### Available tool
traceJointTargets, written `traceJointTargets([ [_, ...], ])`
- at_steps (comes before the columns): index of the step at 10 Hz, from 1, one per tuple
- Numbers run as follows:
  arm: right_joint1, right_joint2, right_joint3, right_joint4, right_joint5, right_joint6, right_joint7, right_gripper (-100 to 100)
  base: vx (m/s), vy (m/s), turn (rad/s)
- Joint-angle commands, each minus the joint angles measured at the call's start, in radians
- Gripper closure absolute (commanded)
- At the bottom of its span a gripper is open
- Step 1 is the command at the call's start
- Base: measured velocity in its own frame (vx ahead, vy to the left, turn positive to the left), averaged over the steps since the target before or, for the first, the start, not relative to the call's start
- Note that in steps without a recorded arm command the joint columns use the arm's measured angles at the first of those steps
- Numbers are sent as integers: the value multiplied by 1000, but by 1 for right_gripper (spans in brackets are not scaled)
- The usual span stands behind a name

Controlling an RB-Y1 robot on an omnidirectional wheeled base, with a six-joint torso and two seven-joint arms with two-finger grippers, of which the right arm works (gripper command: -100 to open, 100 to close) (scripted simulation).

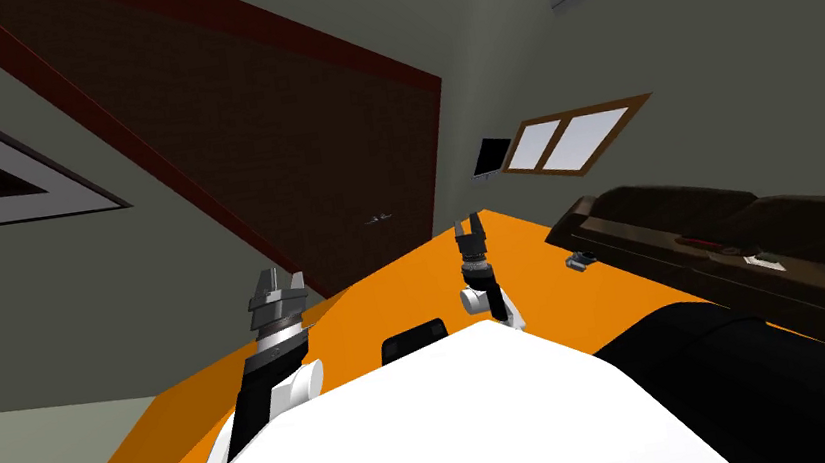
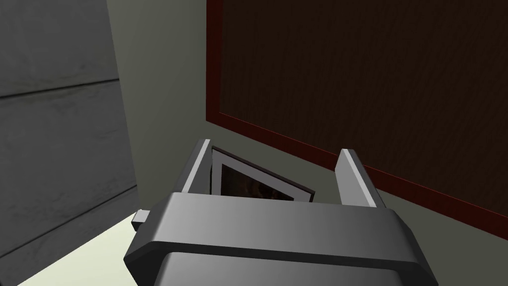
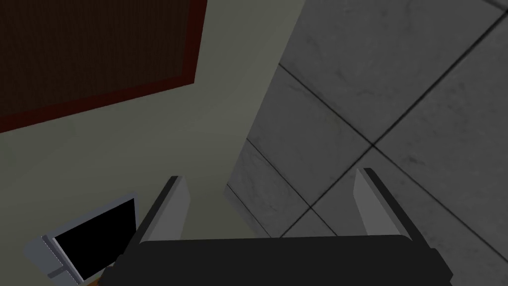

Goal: Pull the door open

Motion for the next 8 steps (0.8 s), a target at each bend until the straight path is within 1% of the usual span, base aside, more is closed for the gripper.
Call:
traceJointTargets([
  [1,-14,-13,-13,41,-9,-6,-6,-100,88,4,114],
  [8,-73,-48,-44,217,-30,-23,-14,-100,92,-3,116],
])
